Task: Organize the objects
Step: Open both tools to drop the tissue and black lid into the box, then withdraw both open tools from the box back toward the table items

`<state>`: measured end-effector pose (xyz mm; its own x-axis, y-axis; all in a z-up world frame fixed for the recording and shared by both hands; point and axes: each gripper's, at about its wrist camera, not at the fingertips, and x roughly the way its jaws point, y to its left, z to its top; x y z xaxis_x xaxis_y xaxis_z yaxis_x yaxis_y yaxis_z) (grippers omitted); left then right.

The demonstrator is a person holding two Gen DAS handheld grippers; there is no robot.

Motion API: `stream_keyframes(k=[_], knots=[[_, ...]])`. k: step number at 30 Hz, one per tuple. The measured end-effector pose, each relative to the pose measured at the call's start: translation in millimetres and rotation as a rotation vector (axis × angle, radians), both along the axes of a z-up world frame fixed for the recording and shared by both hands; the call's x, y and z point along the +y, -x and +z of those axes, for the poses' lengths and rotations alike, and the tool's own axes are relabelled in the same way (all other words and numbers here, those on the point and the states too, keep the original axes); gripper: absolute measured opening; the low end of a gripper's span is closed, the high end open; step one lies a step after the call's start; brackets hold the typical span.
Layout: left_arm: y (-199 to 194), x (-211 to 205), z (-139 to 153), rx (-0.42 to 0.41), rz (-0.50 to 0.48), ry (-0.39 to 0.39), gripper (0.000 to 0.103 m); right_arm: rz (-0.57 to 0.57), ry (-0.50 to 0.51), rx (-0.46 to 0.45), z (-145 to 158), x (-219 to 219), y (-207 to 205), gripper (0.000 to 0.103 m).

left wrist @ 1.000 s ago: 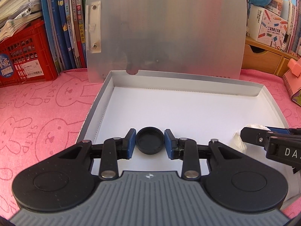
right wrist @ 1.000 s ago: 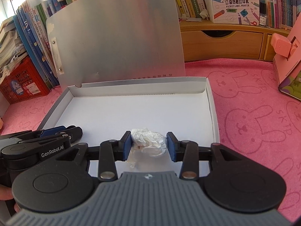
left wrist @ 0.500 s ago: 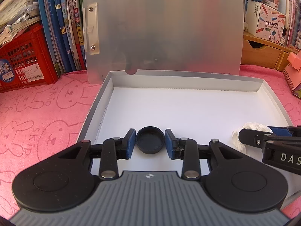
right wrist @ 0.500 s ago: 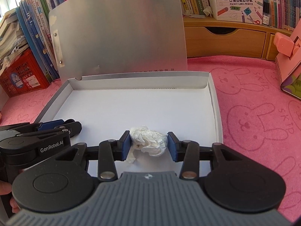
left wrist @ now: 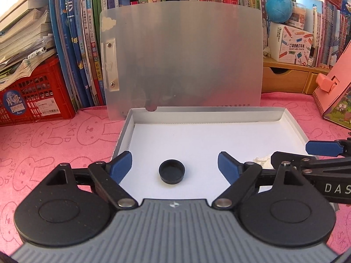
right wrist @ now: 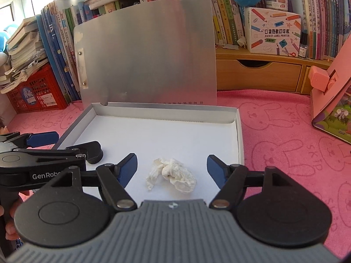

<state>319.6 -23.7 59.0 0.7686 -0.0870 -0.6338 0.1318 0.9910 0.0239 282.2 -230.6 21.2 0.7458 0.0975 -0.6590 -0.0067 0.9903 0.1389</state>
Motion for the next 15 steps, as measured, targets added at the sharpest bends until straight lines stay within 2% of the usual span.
stream_keyframes(k=[15], knots=[[88, 24, 34, -0.101, -0.056, 0.104, 0.093, 0.094, 0.074, -0.122, 35, 4, 80, 0.088]])
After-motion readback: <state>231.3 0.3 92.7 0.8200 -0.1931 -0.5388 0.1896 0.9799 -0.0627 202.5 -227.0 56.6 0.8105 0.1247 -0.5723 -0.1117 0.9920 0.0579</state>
